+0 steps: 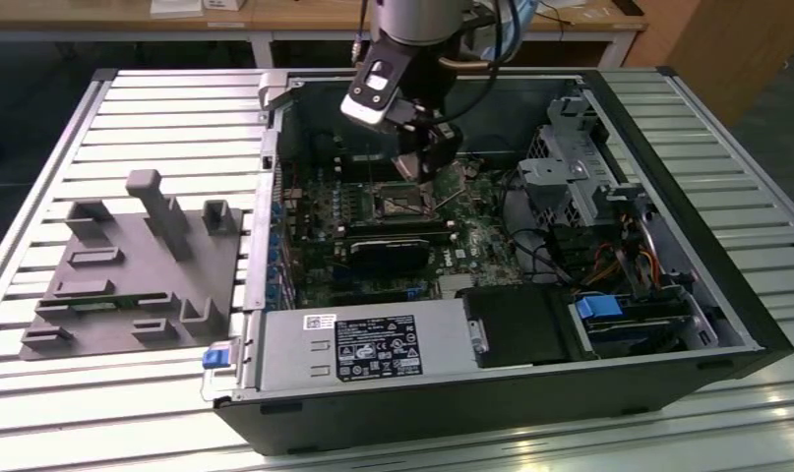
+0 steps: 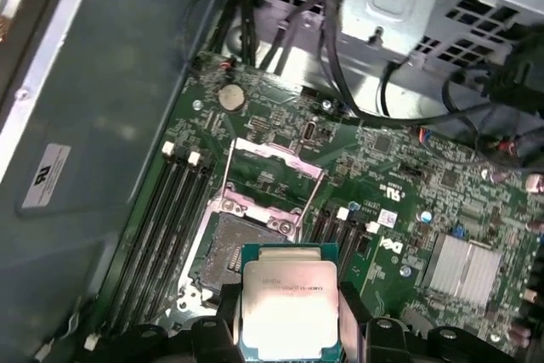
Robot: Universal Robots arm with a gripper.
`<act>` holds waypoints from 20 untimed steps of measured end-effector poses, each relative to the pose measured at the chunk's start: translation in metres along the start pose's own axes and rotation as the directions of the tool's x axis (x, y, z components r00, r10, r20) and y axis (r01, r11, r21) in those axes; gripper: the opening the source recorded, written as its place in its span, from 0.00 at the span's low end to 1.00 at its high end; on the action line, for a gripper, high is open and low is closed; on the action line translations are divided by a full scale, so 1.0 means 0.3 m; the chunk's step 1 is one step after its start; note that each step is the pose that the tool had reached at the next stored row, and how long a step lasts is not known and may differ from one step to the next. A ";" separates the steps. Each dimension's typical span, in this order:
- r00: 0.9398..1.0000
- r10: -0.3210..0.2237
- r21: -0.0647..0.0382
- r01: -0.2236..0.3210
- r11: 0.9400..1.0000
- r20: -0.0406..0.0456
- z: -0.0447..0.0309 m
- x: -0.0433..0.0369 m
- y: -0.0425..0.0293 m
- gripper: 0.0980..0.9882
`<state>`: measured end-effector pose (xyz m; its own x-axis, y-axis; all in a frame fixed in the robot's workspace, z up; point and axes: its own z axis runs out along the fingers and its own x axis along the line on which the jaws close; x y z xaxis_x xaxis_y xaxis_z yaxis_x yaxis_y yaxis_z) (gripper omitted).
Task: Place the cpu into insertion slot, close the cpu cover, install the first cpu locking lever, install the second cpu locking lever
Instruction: 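Place the cpu into insertion slot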
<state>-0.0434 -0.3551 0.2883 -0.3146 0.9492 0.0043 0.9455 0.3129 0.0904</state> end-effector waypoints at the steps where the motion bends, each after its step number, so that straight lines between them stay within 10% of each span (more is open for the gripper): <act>1: 1.000 0.014 0.000 -0.014 1.000 0.001 0.001 0.000 -0.001 0.49; 20: 0.976 0.215 -0.002 -0.215 0.977 0.019 0.041 0.008 -0.017 0.49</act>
<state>-0.0478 -0.3541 0.2757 -0.1023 0.9947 0.0043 0.9908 0.1016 0.0894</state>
